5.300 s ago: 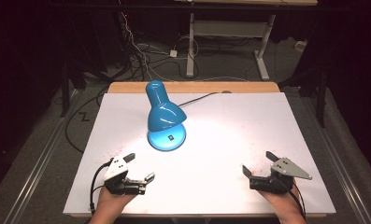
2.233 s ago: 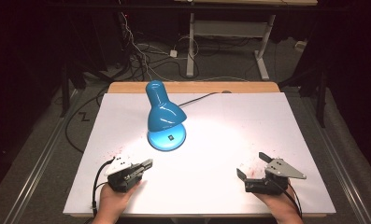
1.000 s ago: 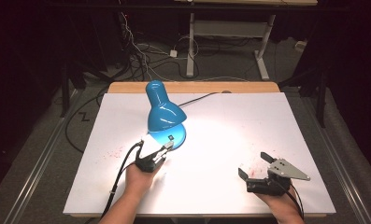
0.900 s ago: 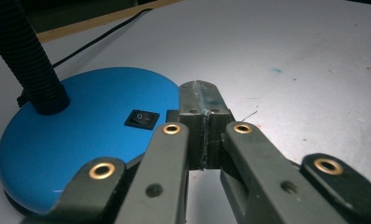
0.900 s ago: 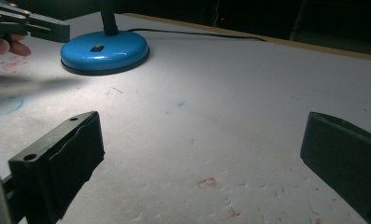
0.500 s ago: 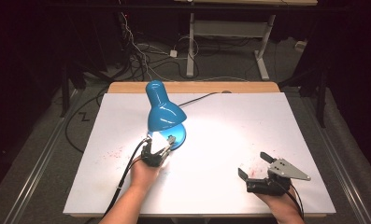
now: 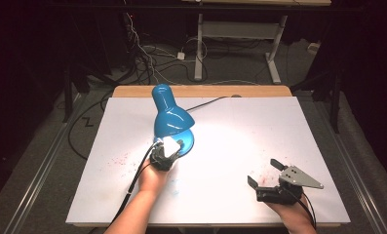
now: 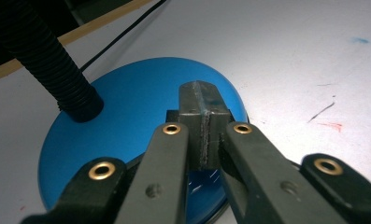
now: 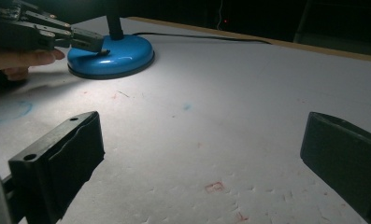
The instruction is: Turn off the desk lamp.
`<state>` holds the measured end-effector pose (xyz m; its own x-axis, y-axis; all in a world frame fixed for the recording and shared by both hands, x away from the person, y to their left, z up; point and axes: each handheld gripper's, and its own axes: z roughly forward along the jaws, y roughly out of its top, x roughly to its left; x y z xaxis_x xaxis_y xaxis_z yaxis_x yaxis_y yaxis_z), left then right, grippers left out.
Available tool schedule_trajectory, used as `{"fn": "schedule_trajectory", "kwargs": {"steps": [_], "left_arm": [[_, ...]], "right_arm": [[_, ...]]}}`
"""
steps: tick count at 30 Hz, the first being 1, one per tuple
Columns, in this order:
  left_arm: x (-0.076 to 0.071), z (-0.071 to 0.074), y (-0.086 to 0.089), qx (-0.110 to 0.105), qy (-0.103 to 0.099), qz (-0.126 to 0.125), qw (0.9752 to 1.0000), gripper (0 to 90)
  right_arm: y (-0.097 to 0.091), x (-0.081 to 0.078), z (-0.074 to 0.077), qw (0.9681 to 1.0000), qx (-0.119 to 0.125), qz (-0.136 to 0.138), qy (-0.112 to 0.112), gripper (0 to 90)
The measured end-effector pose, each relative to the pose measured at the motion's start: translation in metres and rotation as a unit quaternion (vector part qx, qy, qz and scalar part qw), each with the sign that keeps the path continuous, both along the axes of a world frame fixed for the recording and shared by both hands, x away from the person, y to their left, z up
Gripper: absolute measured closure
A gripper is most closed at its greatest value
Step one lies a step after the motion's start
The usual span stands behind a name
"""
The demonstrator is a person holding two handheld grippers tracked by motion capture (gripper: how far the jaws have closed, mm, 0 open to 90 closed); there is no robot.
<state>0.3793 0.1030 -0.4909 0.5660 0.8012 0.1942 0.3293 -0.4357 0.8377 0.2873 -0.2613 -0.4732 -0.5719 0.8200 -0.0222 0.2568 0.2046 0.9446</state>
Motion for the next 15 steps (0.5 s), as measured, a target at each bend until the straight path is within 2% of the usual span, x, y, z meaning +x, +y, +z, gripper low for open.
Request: {"fn": "schedule_trajectory", "kwargs": {"steps": [10, 15], "left_arm": [[0.0051, -0.0003, 0.0016, -0.005, 0.014, 0.017, 0.9997, 87.8], [0.0052, -0.0006, 0.0016, -0.006, 0.014, 0.015, 0.9998, 87.8]], "right_arm": [[0.0014, -0.0003, -0.0003, 1.0, 0.001, 0.003, 0.001, 0.3], [0.0018, -0.0008, -0.0003, 1.0, 0.0, 0.005, 0.001, 0.3]]}}
